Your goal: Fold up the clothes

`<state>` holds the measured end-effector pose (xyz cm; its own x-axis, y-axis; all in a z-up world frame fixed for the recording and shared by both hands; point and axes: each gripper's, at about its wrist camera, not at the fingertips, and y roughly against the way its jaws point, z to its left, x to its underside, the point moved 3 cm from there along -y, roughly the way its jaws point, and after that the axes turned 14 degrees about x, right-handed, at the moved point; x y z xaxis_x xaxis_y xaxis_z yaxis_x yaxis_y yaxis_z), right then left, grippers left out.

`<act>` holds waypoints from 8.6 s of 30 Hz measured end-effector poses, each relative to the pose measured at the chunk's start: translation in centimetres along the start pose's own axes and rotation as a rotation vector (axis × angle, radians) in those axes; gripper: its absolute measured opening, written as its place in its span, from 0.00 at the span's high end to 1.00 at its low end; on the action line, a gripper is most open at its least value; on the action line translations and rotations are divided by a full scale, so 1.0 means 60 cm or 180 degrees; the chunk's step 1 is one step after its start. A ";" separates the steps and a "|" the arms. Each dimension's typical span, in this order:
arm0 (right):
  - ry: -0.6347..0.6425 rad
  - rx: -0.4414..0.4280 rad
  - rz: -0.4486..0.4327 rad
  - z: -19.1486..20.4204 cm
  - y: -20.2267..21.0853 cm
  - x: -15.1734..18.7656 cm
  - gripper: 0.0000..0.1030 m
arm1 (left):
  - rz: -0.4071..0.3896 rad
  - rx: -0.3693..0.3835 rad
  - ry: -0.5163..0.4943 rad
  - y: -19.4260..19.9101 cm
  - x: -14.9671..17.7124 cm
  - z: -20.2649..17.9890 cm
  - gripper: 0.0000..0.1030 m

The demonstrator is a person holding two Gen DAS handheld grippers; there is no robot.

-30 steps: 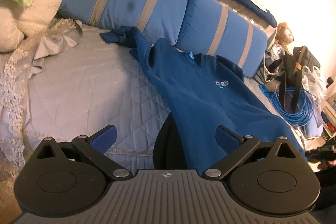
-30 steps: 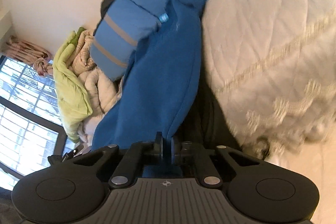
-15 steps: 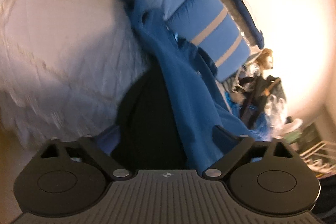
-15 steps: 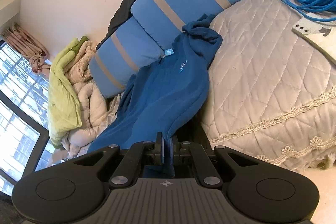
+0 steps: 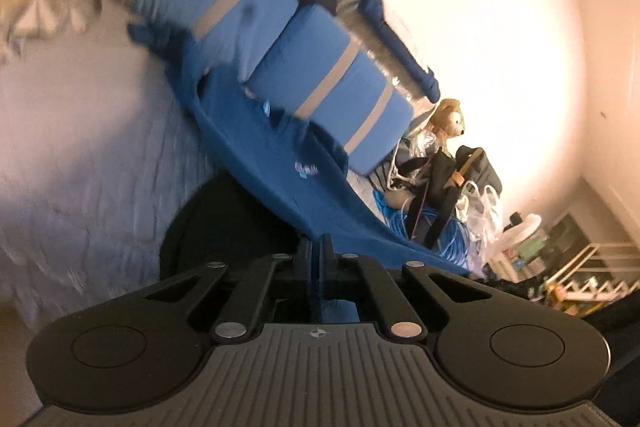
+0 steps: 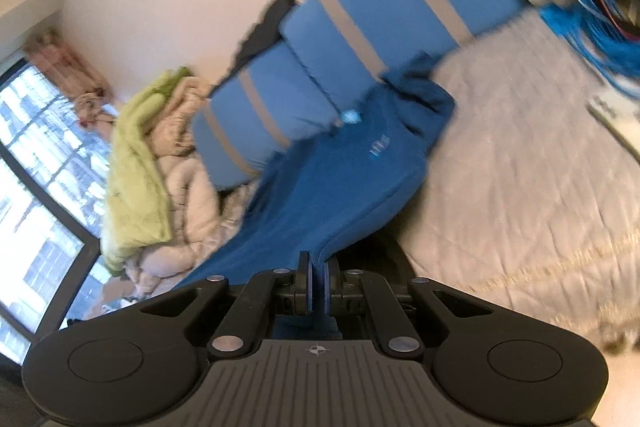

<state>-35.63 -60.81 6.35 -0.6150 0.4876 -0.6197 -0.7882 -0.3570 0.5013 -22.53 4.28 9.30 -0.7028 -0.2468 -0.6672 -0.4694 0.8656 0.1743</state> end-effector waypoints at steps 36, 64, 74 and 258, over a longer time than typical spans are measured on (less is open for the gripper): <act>0.0794 0.1696 -0.0347 0.010 -0.045 -0.083 0.00 | -0.0133 -0.2195 -0.0322 -0.053 -0.089 0.044 0.37; 0.1212 0.2104 -0.0615 0.085 -0.277 -0.249 0.00 | -0.0157 -0.2065 -0.1055 -0.357 -0.139 0.036 0.30; 0.1222 0.2255 -0.0589 0.059 -0.325 -0.232 0.00 | -0.0023 -0.2006 -0.0894 -0.364 -0.100 0.054 0.30; 0.0537 0.2706 -0.1241 -0.152 -0.246 -0.473 0.80 | -0.0601 -0.1479 -0.0178 -0.324 -0.114 0.100 0.29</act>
<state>-6.75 -76.66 11.01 -0.3597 0.3048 -0.8819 -0.6986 0.5385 0.4711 -5.38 -8.24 6.11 -0.5590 -0.3455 -0.7538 -0.7828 0.5196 0.3423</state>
